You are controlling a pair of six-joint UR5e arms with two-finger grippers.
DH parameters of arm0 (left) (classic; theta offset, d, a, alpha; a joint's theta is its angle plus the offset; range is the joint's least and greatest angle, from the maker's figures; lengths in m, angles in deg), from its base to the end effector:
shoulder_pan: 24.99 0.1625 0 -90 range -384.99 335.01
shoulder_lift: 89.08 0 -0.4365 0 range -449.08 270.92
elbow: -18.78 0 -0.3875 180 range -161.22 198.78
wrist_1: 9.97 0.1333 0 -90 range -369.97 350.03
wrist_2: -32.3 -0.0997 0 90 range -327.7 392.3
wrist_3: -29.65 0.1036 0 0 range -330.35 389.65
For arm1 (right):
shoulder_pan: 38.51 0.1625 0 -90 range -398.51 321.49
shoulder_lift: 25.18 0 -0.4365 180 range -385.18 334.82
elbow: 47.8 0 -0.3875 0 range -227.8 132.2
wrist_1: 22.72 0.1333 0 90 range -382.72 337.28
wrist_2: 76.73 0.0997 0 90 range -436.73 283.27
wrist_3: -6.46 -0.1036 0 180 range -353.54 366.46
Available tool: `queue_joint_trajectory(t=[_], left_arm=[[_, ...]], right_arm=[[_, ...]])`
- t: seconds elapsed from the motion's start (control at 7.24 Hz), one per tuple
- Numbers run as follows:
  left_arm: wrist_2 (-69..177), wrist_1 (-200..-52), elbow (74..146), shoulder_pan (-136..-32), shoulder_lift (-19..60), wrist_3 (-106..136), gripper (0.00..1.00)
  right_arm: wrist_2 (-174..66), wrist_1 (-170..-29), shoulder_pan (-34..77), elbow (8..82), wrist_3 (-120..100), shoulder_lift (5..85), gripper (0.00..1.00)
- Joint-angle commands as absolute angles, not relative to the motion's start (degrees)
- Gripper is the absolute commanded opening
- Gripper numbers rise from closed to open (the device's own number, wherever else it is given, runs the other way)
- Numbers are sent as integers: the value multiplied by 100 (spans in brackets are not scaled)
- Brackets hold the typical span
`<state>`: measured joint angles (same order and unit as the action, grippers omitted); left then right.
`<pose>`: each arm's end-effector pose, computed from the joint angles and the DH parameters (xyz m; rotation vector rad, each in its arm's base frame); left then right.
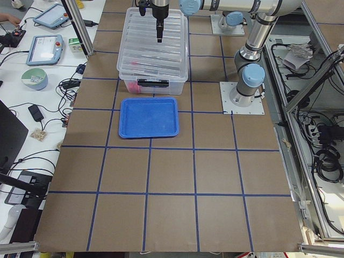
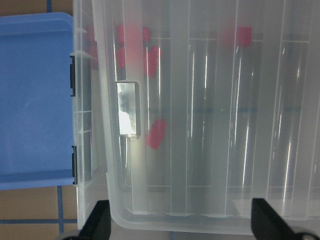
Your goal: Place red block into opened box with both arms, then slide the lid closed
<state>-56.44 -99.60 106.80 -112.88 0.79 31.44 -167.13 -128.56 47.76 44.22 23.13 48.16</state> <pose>-0.1174 -0.4950 0.5141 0.0080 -3.1203 0.0687 0.0941 -0.5941 0.3482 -0.3539 3.1187 0.0785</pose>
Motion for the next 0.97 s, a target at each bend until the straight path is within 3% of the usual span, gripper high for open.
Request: queue_joint_trajectory(t=[0.0, 0.83], left_arm=[[-5647, -10050, 10676, -11288, 48, 3141, 100], [-5656, -10147, 10632, -11288, 31, 3141, 100]], right_arm=[[-16734, -12854, 4789, 4396, 2298, 4812, 100], [-16804, -12107, 5720, 3605, 584, 5718, 100]])
